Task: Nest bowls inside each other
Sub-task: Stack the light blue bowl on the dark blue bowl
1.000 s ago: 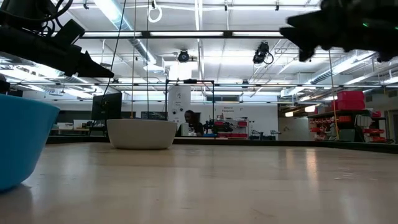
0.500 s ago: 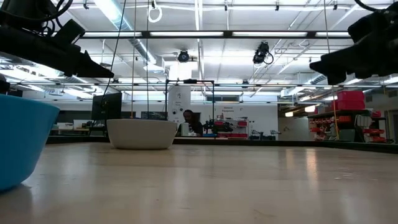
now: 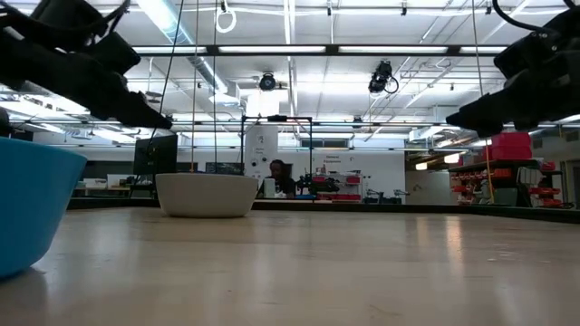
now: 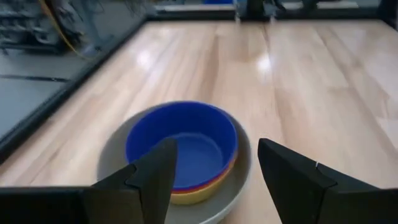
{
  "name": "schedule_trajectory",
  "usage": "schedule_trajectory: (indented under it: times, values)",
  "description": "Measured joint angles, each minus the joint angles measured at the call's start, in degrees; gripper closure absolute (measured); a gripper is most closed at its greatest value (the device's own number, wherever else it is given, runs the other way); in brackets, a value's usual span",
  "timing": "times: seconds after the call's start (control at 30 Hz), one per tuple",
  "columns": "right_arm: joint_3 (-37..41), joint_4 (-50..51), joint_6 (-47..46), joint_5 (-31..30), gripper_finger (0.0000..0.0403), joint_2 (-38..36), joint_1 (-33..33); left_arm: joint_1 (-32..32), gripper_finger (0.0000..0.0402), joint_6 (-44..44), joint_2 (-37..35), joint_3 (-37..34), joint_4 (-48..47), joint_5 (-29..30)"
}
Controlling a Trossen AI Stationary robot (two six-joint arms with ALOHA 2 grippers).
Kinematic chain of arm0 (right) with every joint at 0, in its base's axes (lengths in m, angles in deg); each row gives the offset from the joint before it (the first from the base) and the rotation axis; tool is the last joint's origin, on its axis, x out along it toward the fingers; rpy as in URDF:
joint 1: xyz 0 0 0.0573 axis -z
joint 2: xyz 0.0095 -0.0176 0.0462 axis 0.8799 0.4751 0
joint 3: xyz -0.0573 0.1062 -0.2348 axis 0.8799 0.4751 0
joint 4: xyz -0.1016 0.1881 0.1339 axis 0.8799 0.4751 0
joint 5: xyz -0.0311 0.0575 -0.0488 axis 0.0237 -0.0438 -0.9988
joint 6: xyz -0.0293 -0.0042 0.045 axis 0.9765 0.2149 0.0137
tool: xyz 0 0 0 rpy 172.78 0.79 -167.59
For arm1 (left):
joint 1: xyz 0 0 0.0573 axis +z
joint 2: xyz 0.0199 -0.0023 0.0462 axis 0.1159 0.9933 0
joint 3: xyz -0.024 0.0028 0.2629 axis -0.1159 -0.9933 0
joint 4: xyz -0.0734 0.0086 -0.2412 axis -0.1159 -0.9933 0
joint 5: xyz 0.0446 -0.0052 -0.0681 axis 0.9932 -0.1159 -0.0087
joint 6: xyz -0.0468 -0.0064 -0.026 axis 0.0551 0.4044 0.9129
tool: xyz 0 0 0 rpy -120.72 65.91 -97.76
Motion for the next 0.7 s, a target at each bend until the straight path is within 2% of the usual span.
schedule_trajectory:
  times: [0.2,0.27,0.43,0.57,0.7]
  values:
    - [0.00,-0.06,-2.29,0.02,0.0211,1.70,0.00,-0.09,0.0169,0.70,12.86,5.90,-0.77,-7.25]
    - [0.00,-0.04,-2.54,0.02,0.0209,2.05,0.00,-0.86,0.0169,2.20,16.77,9.06,-3.83,-10.01]
    - [0.00,-0.08,-2.58,0.02,0.0210,3.02,0.00,-7.96,0.0169,6.25,22.97,17.00,-13.87,-15.78]
    - [0.00,-0.08,-2.58,0.02,0.0215,3.83,0.00,-16.51,0.0169,9.61,24.71,23.06,-25.63,-12.81]
    - [0.00,-0.08,-2.61,0.03,0.0218,4.39,0.00,-24.53,0.0169,15.76,24.63,25.30,-28.49,-6.64]
